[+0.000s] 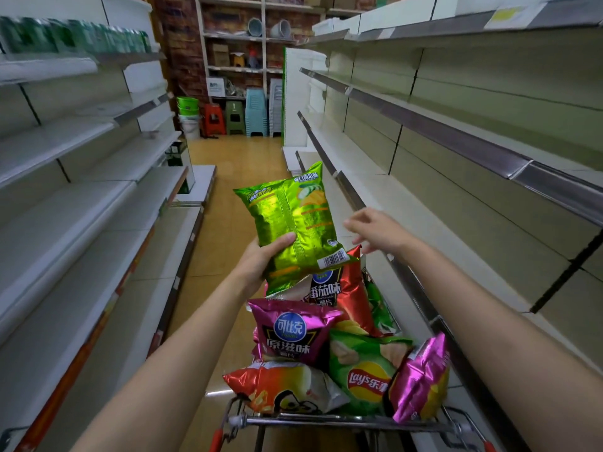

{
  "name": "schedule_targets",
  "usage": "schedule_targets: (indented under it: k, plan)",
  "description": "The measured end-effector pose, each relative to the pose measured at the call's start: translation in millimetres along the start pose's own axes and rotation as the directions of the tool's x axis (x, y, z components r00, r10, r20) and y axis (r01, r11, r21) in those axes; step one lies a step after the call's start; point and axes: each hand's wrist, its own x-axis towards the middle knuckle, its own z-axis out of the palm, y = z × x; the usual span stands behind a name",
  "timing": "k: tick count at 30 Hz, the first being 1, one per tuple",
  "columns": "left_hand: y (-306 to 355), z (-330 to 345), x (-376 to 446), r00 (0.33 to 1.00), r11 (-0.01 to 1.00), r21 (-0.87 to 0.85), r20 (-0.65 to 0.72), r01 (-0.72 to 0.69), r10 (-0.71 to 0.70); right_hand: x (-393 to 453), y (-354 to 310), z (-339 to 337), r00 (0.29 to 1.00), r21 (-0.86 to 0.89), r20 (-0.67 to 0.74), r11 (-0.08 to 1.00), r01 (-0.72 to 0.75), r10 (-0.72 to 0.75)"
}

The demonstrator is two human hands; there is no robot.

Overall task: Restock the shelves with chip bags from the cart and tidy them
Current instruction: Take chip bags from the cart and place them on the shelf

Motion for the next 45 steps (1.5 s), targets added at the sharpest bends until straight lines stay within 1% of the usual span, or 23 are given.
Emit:
schedule_targets:
  k: [5,10,12,16,18,19,20,21,24,27,31,33,36,38,41,45]
  plan:
    - [-4.0,-2.6,12.5,0.999,0.998,0.031,0.013,0.05,-0.05,3.0,33.3,18.1,0.978,-0.165,0.05,0.968,-0.191,0.201]
    - [-8.8,-2.2,19.1,0.997,0.992,0.101,0.035,0.072,-0.076,3.0,54.7,34.4,0.94,-0.178,0.131,0.94,-0.291,0.316]
    - [-9.9,-4.6,19.4,0.996,0.99,0.113,0.036,0.079,-0.083,8.7,63.6,38.9,0.917,-0.18,0.143,0.92,-0.347,0.373]
    - [-10.3,-10.8,17.8,0.996,0.991,0.096,0.021,0.089,-0.091,9.1,75.6,50.9,0.896,-0.122,0.191,0.915,-0.384,0.401]
    - [-7.7,-13.7,15.1,0.996,0.994,0.075,0.015,0.082,-0.083,18.0,99.0,57.6,0.904,-0.109,0.192,0.924,-0.367,0.382]
    - [-6.3,-14.9,13.4,0.997,0.995,0.064,0.016,0.076,-0.077,31.3,124.0,64.2,0.905,-0.091,0.194,0.925,-0.368,0.379]
    - [-4.6,-16.2,11.3,0.997,0.996,0.051,0.017,0.07,-0.071,36.6,135.0,70.6,0.911,-0.072,0.174,0.927,-0.367,0.374]
    - [-2.6,-17.5,8.9,0.998,0.997,0.039,0.015,0.064,-0.064,33.5,132.3,75.1,0.914,-0.067,0.149,0.926,-0.372,0.378]
    - [3.3,-21.2,0.9,0.998,0.998,0.019,-0.002,0.06,-0.06,4.5,93.3,81.7,0.914,-0.048,0.052,0.916,-0.399,0.401]
    - [6.3,-24.3,-6.2,0.997,0.998,0.012,-0.029,0.069,-0.069,-1.2,88.1,85.8,0.909,-0.015,-0.023,0.909,-0.416,0.416]
    - [6.7,-26.2,-13.4,0.996,0.997,0.007,-0.053,0.077,-0.076,-3.2,87.6,80.0,0.931,-0.004,-0.064,0.933,-0.359,0.358]
    - [7.3,-24.6,-15.7,0.996,0.997,-0.001,-0.056,0.074,-0.074,-5.6,85.2,69.9,0.941,0.026,-0.08,0.945,-0.327,0.328]
    - [9.0,-17.0,-17.9,0.996,0.997,-0.033,-0.058,0.07,-0.072,-9.8,79.1,49.6,0.954,0.023,-0.097,0.958,-0.284,0.285]
    - [10.0,-8.5,-18.8,0.996,0.996,-0.051,-0.048,0.071,-0.074,-13.4,72.6,34.8,0.959,0.02,-0.122,0.966,-0.257,0.257]
    - [11.7,7.9,-20.4,0.997,0.996,-0.056,-0.018,0.07,-0.071,-20.0,59.9,10.8,0.954,0.062,-0.201,0.975,-0.214,0.222]
    - [14.5,38.4,-30.5,0.989,0.989,-0.079,0.1,0.121,-0.113,-36.0,43.4,-20.9,0.925,0.103,-0.323,0.979,-0.174,0.198]
